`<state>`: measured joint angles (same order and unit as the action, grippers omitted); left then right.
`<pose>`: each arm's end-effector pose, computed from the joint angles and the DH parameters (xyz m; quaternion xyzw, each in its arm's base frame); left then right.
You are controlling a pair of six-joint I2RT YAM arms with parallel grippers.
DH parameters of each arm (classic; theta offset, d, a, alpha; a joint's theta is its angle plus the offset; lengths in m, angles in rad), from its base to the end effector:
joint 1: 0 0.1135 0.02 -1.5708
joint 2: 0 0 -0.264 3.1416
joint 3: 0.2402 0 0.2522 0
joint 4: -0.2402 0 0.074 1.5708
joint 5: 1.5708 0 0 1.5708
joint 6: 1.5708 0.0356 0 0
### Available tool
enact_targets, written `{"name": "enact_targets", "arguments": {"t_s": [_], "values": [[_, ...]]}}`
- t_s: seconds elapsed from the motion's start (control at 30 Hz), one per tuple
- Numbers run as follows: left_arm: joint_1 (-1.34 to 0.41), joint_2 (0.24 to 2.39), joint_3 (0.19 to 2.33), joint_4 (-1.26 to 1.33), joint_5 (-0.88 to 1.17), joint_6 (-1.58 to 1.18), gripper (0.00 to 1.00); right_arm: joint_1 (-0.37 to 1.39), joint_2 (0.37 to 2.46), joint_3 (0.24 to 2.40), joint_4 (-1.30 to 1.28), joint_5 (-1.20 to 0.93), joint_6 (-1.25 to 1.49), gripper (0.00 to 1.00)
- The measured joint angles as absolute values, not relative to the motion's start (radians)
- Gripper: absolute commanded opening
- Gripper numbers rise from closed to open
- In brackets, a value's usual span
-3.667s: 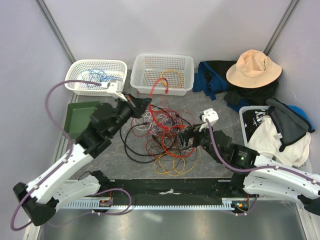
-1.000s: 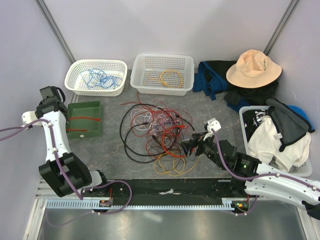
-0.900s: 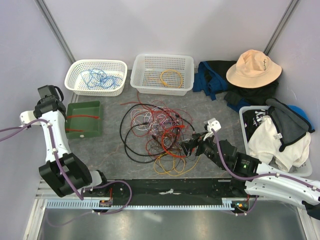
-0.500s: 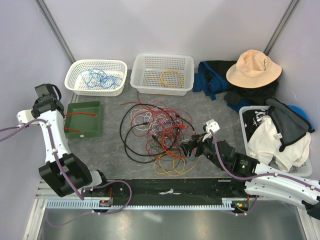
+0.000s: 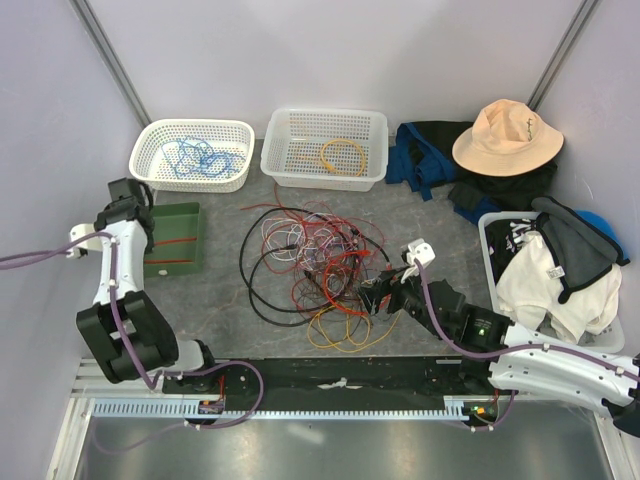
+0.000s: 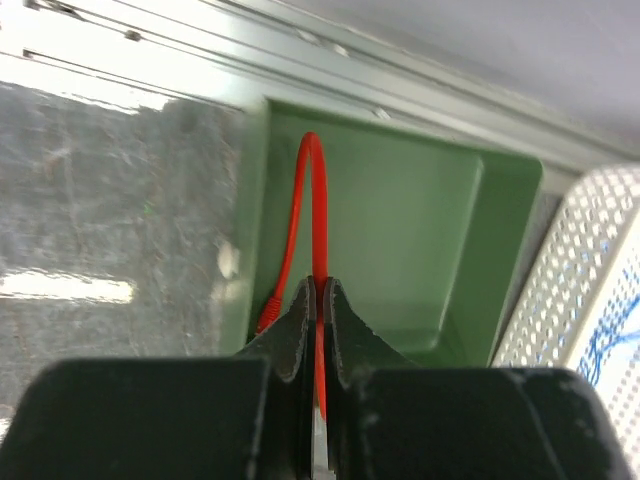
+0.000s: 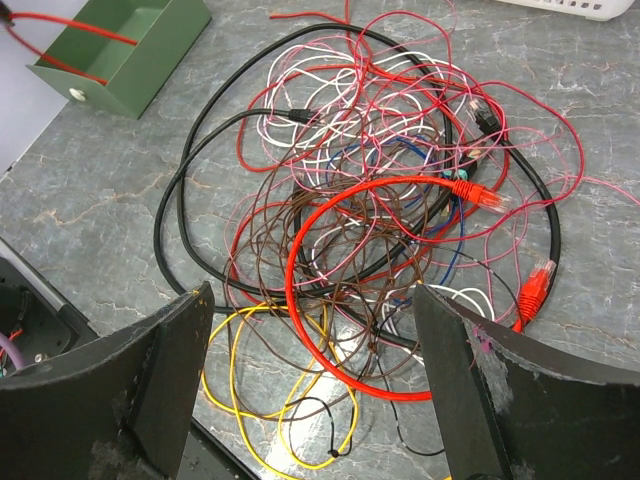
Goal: Untangle the cables
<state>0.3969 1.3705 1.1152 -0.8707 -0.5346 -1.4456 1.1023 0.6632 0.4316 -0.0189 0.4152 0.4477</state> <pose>0.2371 0.1190 0.2740 -0.7844 0.5226 0.1165 0.3131 0.0884 0.1429 0.2518 -0.1288 0.7725 0.3036 0.5426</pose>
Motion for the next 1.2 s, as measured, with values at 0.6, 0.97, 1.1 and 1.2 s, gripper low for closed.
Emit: {"name": "enact_targets", "arguments": {"t_s": [0.6, 0.97, 1.1, 1.2], "values": [[0.304, 1.551, 1.185, -0.8, -0.536, -1.316, 0.57, 1.102, 0.67, 0.432, -0.016, 0.419, 0.448, 0.88], [0.292, 1.264, 1.145, -0.801, -0.459, -1.246, 0.69, 1.102, 0.714, 0.432, -0.007, 0.413, 0.447, 0.89], [0.292, 1.252, 1.14, -0.804, -0.461, -1.221, 0.7, 1.102, 0.721, 0.432, -0.007, 0.398, 0.449, 0.88], [0.292, 1.258, 1.137, -0.806, -0.461, -1.209, 0.66, 1.102, 0.721, 0.432, -0.004, 0.396, 0.451, 0.88]]}}
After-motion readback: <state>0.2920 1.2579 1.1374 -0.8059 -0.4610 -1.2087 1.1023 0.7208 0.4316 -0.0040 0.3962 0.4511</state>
